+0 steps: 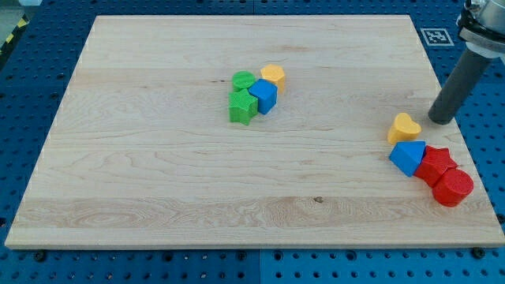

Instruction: Drag the yellow heart above the green circle

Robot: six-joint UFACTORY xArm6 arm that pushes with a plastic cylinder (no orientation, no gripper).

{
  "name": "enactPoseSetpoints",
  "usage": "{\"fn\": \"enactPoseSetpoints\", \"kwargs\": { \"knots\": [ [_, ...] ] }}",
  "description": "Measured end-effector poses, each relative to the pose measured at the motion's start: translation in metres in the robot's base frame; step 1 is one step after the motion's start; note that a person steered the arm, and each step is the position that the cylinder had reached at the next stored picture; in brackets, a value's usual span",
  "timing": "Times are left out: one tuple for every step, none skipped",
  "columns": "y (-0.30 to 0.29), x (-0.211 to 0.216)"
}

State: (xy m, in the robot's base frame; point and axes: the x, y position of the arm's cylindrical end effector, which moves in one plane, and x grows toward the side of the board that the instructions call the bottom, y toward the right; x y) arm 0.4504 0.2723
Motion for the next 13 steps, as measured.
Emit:
{"fn": "enactPoseSetpoints", "kwargs": {
  "knots": [
    [-0.006, 0.037],
    [-0.029, 0.05],
    [-0.061, 0.049],
    [-0.063, 0.032],
    [-0.059, 0.006],
    [-0.059, 0.002],
    [-0.065, -0.022],
    [-0.065, -0.037],
    [-0.065, -0.043],
    [-0.065, -0.043],
    [-0.072, -0.043],
    [-0.077, -0.043],
    [-0.081, -0.056]
  ]
}}
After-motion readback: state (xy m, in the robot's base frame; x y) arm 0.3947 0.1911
